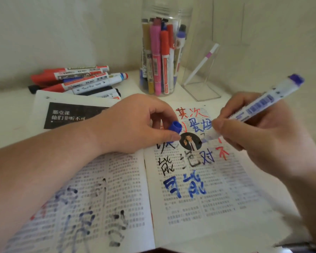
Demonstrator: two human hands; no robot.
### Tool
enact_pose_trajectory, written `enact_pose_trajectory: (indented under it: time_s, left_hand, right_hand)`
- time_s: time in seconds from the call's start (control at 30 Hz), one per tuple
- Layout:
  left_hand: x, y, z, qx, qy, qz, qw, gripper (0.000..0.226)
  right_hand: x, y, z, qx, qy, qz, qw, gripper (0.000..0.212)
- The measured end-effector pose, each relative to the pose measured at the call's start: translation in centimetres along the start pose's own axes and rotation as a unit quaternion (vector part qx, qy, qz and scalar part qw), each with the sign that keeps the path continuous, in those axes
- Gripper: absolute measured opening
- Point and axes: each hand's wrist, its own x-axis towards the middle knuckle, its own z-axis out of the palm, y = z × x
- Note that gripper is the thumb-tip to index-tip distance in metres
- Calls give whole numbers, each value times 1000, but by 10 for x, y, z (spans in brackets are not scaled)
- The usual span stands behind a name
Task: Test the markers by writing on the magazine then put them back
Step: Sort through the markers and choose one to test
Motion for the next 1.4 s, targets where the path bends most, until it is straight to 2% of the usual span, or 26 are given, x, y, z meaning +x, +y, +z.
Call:
enact_pose_trajectory:
  time_s: [0.03, 0.1, 0.17, 0.23, 0.37, 0.5, 0.7, 0.9, 1.1, 1.4]
  left_hand:
    - [1, -1, -1, 5, 11, -11, 1000, 26]
    - [4, -4, -4, 10, 36, -37, 999, 24]
    - [7, -6, -9, 16, 50, -63, 997, 24]
    - [9, -7, -13, 25, 52, -77, 995, 25]
    - [10, -6, -14, 5, 46, -92, 995, 19]
    - [12, -6, -12, 15, 37, -88, 995, 19]
    - [12, -7, -12, 5, 40, -73, 997, 18]
    - [11, -6, -12, 13, 29, -58, 998, 15]
    - [11, -8, -11, 19, 25, -32, 999, 15]
    - [12, -13, -10, -15, 22, -15, 1000, 9]
  right_hand:
    - [14, -8, -3, -27, -9, -19, 999, 20]
    - [46, -22, -4, 0, -56, -37, 998, 12]
    - [76, -29, 1, 46, -99, -24, 994, 9]
    - [98, -29, 9, 42, -127, -14, 991, 5]
    - [107, -14, 16, 30, -119, -21, 992, 6]
    - [103, -4, 15, -42, -147, -47, 987, 14]
    - [98, -3, 20, -138, -173, -70, 973, 7]
    - [98, -3, 20, -160, -176, -64, 969, 21]
    - [98, -3, 15, -131, -169, -59, 975, 15]
    - [95, -2, 24, -215, -212, -46, 952, 16]
